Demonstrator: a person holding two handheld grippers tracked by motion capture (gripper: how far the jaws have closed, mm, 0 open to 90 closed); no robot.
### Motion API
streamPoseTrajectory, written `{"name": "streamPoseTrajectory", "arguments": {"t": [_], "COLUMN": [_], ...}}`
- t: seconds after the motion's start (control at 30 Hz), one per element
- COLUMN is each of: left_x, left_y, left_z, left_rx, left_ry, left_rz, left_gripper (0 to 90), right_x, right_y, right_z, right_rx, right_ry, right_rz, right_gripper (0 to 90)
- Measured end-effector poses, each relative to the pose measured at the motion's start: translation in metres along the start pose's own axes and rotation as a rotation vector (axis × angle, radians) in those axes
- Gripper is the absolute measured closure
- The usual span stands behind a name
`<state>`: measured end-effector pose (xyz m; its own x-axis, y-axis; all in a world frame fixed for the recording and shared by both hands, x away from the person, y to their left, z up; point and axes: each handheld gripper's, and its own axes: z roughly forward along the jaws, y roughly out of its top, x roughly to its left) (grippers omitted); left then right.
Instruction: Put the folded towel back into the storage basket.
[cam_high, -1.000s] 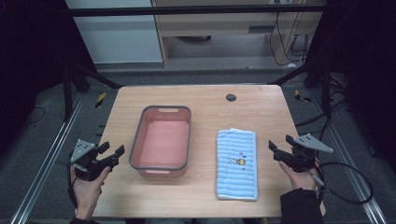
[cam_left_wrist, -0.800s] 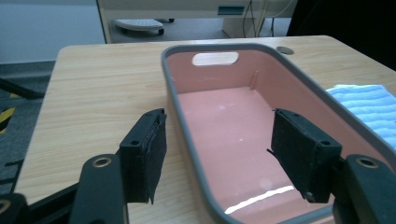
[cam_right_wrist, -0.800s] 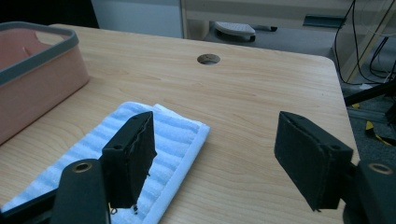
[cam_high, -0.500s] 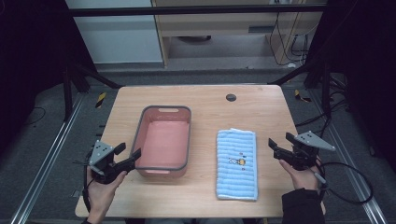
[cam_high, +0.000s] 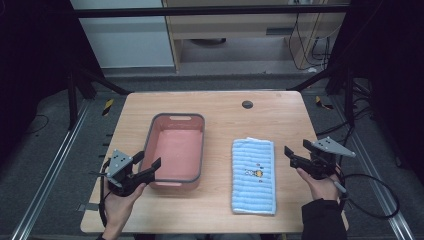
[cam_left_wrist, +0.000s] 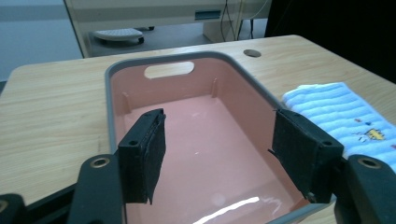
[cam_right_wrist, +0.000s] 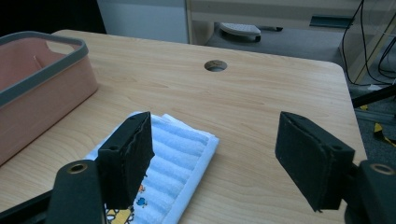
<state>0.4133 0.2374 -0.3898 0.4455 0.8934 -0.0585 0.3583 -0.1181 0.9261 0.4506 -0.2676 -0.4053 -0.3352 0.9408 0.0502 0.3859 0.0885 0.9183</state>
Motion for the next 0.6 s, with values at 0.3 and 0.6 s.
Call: {"name": "streamPoseTrajectory", "arguments": {"t": [0.3,0.6], "left_x": [-0.027,-0.052], "left_y": [0.009,0.012], "left_z": [0.010,0.024], "left_rx": [-0.014,-0.014], "left_ry": [-0.043,-0.086], "left_rz": [0.036,0.053], "left_gripper": [34.6,34.8], "right_x": [0.006,0.011], "right_y": [0.010,0.016], "right_z": [0.007,0.014], "right_rx": [-0.016,-0.002], "right_ry": [0.004,0.018], "right_rz": [-0.027,-0.042], "right_gripper": [30.0,34.0]}}
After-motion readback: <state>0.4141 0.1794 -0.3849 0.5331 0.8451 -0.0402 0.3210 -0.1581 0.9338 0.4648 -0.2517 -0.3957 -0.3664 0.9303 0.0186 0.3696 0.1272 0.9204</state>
